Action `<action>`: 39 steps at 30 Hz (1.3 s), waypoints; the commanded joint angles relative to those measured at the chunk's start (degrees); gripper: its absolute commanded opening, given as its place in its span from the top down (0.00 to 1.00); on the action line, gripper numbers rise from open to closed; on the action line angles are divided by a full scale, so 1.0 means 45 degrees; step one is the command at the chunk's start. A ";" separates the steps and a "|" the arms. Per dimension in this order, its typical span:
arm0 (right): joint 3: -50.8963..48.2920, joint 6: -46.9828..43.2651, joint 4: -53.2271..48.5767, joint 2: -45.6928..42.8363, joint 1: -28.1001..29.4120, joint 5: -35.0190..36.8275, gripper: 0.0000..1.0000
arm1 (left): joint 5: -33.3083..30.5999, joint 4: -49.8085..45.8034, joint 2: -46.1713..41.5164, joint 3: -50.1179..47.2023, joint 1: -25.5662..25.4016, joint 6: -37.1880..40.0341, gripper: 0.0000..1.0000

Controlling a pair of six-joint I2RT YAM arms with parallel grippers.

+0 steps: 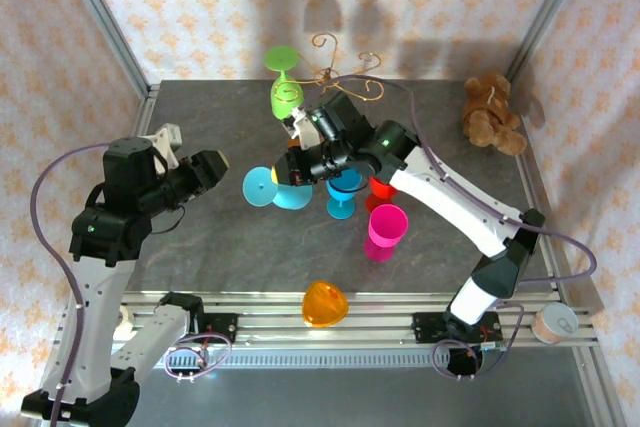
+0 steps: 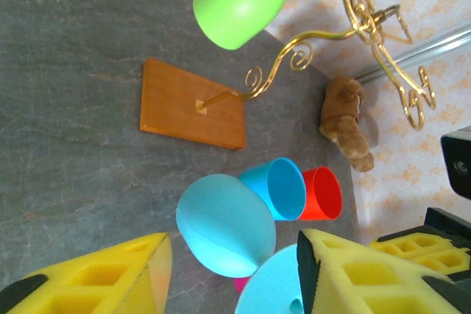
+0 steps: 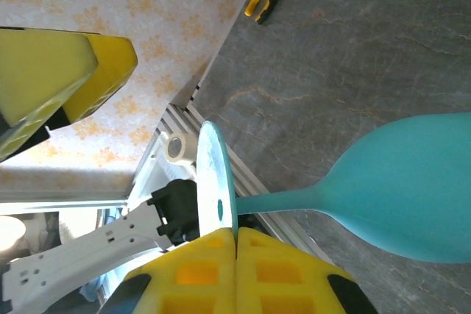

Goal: Take the wine glass off the wine glass rack

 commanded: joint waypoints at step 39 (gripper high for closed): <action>-0.2451 -0.4481 0.2563 -0.0284 0.2290 0.5652 1.00 | 0.1777 -0.1716 0.0988 -0.0283 0.0128 -0.0028 0.36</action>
